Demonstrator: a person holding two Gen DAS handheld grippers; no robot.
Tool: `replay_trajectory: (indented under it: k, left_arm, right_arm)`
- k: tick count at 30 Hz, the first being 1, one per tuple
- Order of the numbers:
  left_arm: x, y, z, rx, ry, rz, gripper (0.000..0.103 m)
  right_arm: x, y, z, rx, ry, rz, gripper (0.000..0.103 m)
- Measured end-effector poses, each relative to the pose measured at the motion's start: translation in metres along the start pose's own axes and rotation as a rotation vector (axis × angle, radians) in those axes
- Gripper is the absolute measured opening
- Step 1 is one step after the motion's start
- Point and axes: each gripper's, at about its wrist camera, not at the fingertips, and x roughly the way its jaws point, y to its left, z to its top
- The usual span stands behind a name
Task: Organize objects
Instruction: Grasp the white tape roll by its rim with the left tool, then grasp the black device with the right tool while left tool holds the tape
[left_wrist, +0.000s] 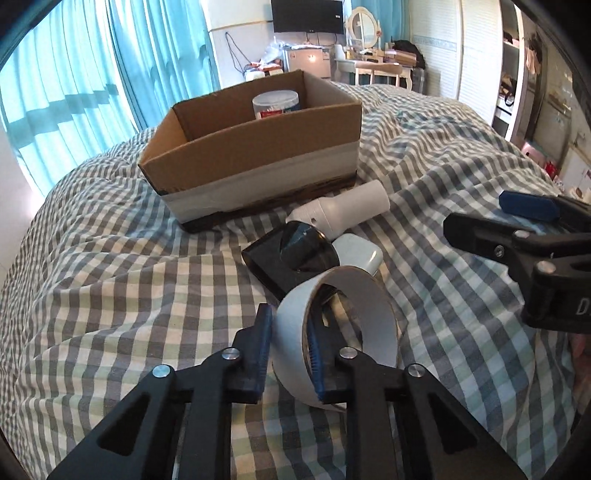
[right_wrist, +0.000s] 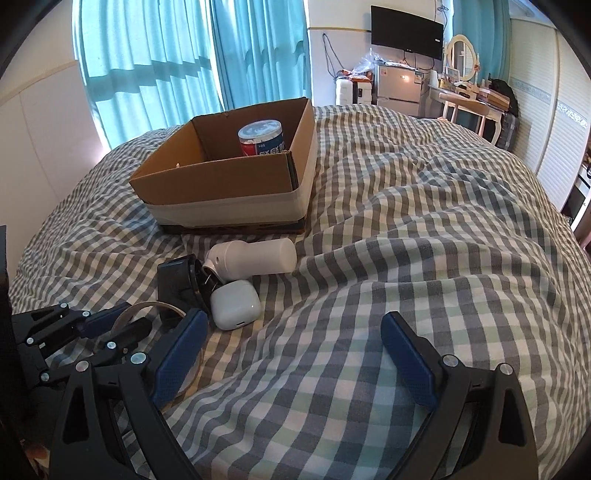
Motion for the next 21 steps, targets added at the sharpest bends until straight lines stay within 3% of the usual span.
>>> replay_trajectory:
  k: [3, 11, 21]
  left_arm:
    - [-0.008, 0.003, 0.001, -0.024, -0.022, 0.011, 0.012]
    - [-0.042, 0.038, 0.011, -0.158, -0.084, 0.016, 0.011]
    - [-0.071, 0.098, 0.025, -0.248, -0.144, 0.123, 0.011]
  right_arm:
    - [0.0, 0.0, 0.0, 0.001, -0.002, 0.003, 0.095]
    - [0.002, 0.002, 0.0, -0.005, 0.001, 0.008, 0.095]
    - [0.021, 0.056, 0.011, -0.19, 0.051, 0.056, 0.095]
